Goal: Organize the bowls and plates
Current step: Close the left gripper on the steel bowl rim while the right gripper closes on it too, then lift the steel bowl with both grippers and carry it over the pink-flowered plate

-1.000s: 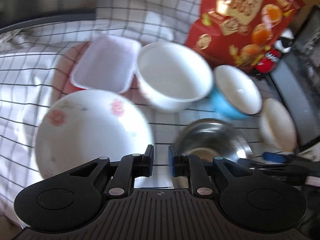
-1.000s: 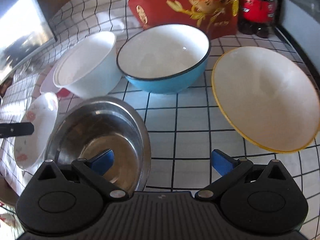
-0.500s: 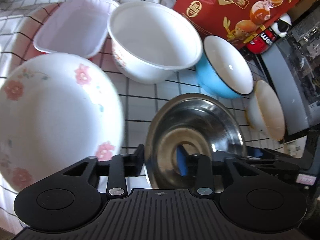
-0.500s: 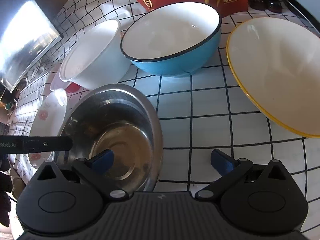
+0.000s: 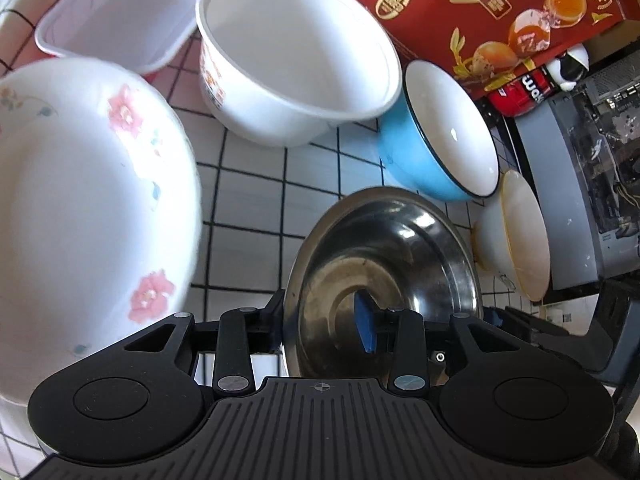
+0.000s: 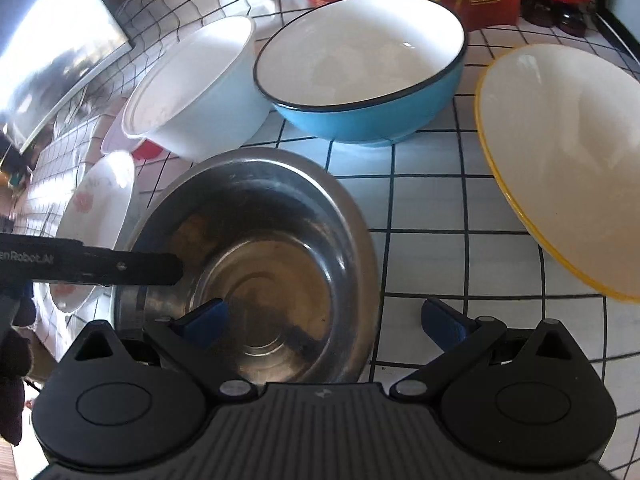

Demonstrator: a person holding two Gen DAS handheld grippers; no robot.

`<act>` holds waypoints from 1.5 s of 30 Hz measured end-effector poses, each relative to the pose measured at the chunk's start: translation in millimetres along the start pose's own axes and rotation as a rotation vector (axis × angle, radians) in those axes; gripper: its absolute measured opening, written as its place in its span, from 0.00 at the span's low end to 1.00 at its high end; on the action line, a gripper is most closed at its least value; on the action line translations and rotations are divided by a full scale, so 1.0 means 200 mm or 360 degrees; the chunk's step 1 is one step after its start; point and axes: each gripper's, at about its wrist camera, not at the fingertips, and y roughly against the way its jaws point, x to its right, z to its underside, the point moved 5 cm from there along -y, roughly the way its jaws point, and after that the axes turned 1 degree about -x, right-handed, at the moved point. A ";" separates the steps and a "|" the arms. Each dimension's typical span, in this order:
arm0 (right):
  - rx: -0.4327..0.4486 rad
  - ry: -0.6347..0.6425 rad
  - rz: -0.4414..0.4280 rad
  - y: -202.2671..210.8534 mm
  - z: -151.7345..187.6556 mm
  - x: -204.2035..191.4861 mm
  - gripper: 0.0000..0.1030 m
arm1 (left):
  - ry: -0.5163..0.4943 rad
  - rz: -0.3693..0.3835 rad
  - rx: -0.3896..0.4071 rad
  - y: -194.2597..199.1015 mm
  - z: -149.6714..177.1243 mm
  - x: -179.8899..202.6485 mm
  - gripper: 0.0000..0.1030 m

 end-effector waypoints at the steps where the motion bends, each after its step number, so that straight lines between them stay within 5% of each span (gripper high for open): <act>1: 0.0013 -0.0024 -0.0015 0.01 0.00 0.01 0.94 | 0.0001 0.0008 -0.0009 -0.01 0.01 0.00 0.38; 4: 0.0032 -0.0052 -0.0066 0.02 0.00 0.00 0.75 | 0.0002 0.0029 -0.0015 -0.03 0.02 0.02 0.36; 8: 0.0004 0.0010 0.0042 0.03 0.01 -0.03 0.51 | 0.0020 -0.0036 -0.0003 -0.02 0.03 0.02 0.35; 10: 0.0001 0.0040 0.0006 0.05 0.00 -0.07 0.47 | 0.0059 -0.0099 0.0034 0.03 0.03 -0.01 0.32; 22: 0.0129 0.0417 -0.0254 0.00 -0.21 -0.77 0.47 | 0.0267 -0.0278 0.0509 0.62 -0.04 -0.43 0.32; 30: 0.0065 0.0598 -0.0145 -0.26 -0.25 -1.08 0.47 | 0.0378 -0.0383 0.0477 0.60 -0.05 -0.76 0.31; 35: 0.0033 0.0600 -0.0094 -0.33 -0.22 -1.09 0.47 | 0.0381 -0.0393 0.0473 0.59 -0.07 -0.86 0.23; 45: 0.0148 0.0599 -0.0089 -0.29 -0.24 -1.08 0.48 | 0.0146 -0.0525 0.0512 0.64 -0.08 -0.81 0.24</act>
